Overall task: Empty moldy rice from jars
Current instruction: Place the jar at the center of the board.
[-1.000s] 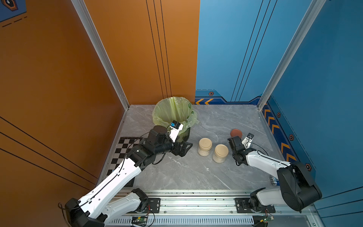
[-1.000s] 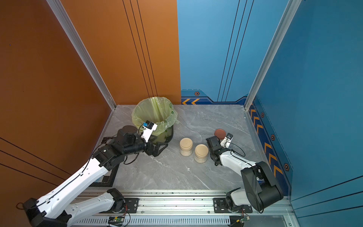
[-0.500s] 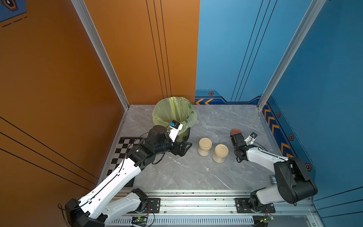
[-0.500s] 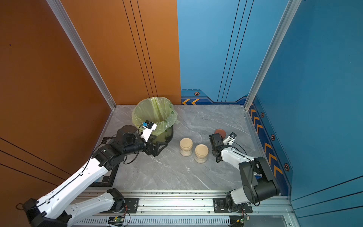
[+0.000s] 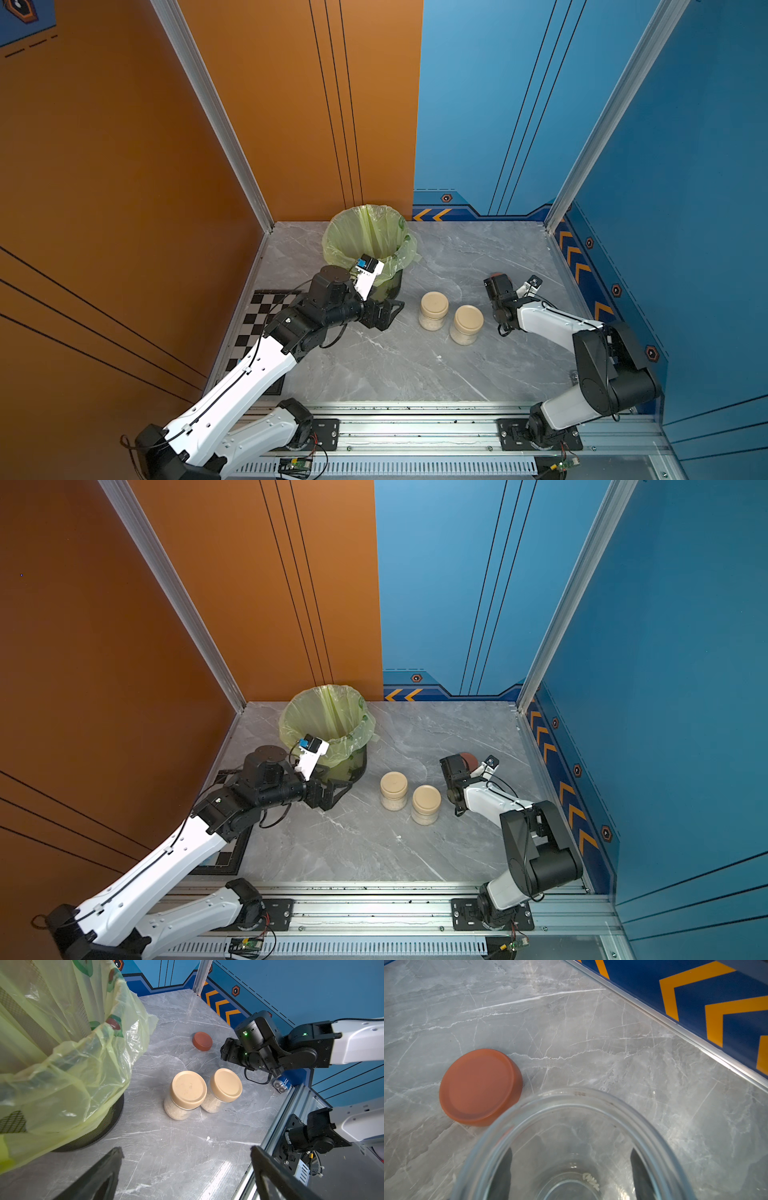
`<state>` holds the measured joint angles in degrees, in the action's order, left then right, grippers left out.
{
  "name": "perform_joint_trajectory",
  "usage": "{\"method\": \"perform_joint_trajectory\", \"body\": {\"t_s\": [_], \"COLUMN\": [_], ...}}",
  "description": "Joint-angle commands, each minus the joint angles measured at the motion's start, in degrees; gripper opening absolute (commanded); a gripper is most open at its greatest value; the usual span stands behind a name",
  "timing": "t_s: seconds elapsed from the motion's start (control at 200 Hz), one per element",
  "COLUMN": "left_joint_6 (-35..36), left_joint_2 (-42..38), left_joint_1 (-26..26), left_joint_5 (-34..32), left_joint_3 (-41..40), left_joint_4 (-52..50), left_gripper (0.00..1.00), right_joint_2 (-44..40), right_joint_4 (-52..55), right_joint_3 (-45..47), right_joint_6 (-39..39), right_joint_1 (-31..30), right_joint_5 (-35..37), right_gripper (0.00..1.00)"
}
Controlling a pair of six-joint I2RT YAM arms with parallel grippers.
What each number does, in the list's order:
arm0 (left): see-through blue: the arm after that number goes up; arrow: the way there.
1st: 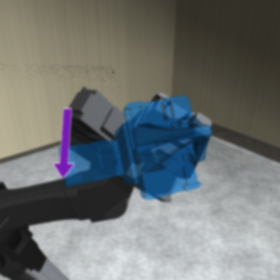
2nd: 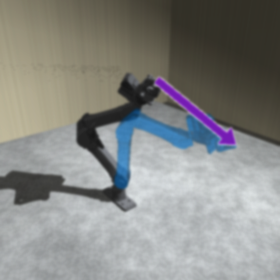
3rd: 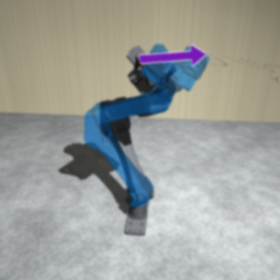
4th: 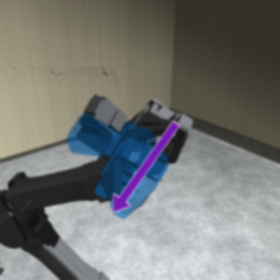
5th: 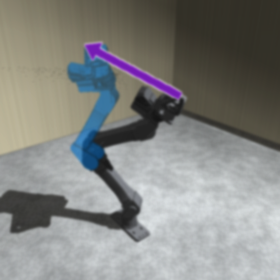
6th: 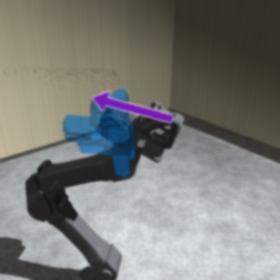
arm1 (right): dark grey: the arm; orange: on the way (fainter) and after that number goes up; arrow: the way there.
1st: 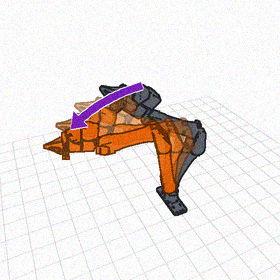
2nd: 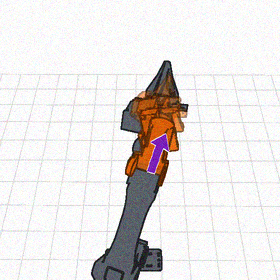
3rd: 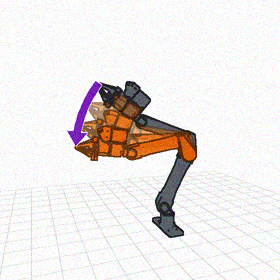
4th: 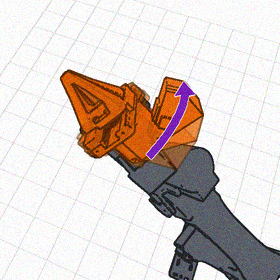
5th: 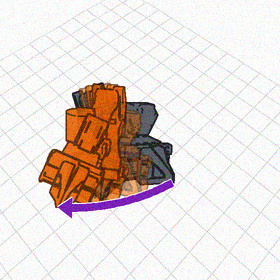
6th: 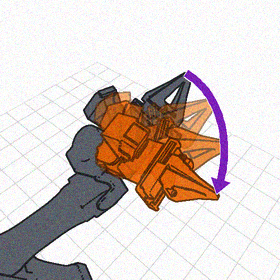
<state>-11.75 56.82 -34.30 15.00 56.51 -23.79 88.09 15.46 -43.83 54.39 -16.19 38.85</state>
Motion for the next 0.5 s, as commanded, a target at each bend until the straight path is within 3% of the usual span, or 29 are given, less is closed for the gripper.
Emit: {"method": "perform_joint_trajectory", "body": {"t_s": [0.0, 0.495], "left_joint_6": [0.7, 0.5], "left_joint_2": [-0.9, -0.8], "left_joint_1": [0.6, 0.9], "left_joint_5": [-0.1, -0.3], "left_joint_3": [-1.0, -1.2], "left_joint_4": [0.0, 0.0], "left_gripper": [0.98, 0.98], "right_joint_2": [-1.0, -6.2], "right_joint_4": [3.1, 8.2], "right_joint_3": [-1.1, -2.7], "right_joint_6": [0.5, 3.9], "right_joint_1": [-1.4, -4.9], "right_joint_5": [1.6, 2.4], "right_gripper": [1.00, 1.00]}}
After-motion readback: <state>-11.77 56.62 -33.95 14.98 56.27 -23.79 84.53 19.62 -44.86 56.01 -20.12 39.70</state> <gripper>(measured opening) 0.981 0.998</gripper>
